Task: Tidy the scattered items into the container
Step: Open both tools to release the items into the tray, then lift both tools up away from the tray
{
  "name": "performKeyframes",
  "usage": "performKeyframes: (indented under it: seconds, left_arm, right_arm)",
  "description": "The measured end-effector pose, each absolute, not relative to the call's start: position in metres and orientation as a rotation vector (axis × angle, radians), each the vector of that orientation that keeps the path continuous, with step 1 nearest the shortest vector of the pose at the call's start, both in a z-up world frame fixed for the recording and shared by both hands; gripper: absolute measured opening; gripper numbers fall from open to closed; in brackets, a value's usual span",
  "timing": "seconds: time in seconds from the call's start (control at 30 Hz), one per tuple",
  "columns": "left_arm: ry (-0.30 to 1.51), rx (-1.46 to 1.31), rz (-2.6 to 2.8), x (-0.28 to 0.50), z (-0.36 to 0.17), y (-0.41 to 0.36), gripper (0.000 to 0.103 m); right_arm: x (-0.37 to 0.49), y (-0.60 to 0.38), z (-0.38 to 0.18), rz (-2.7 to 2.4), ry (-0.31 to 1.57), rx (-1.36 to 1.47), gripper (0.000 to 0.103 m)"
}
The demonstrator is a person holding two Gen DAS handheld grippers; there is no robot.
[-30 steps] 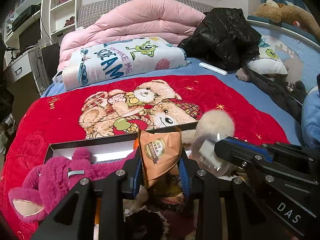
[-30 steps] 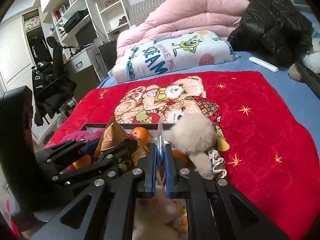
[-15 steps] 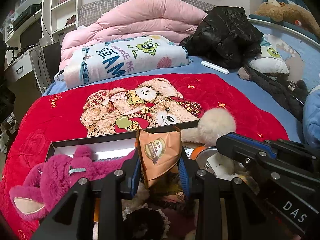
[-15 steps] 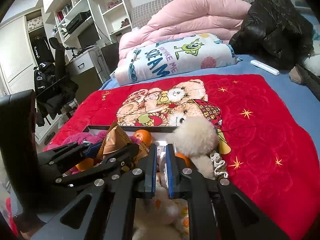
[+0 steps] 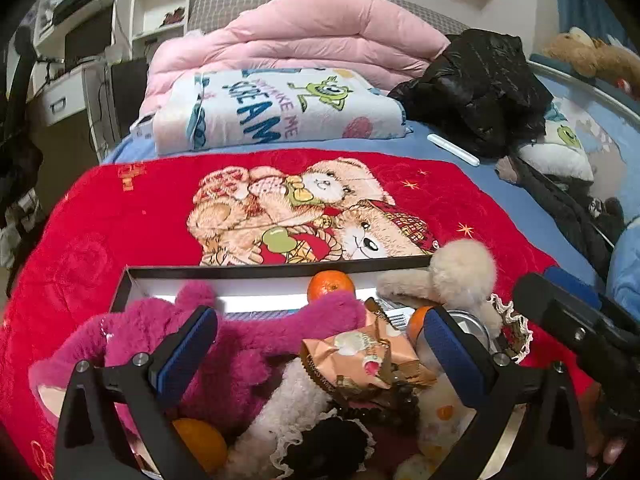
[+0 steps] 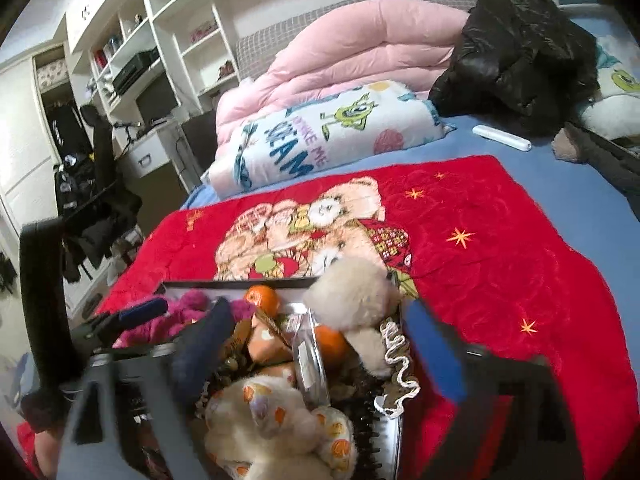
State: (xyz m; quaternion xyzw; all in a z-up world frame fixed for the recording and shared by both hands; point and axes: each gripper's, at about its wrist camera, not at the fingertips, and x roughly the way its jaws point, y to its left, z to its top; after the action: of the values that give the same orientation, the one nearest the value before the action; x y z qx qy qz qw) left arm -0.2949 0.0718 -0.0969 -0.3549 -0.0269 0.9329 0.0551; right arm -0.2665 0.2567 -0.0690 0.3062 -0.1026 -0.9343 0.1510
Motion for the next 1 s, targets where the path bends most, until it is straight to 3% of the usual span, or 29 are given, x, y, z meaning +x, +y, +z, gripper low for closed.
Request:
performKeyframes:
  seconds: [0.5,0.83,1.0]
  left_arm:
    - [-0.092,-1.001,2.825,-0.283,-0.080,0.078,0.103]
    - [-0.081,-0.871,2.890,-0.236,-0.012,0.070,0.103]
    - [-0.056,-0.812,2.917,-0.211,0.049,0.064,0.103]
  right_arm:
    - [-0.267,0.267,-0.064,-2.717,-0.351,0.886,0.096]
    - [-0.237,0.282,-0.006,-2.716,-0.404,0.776,0.099]
    - [-0.214,0.286,0.037,-2.724,-0.433,0.721,0.102]
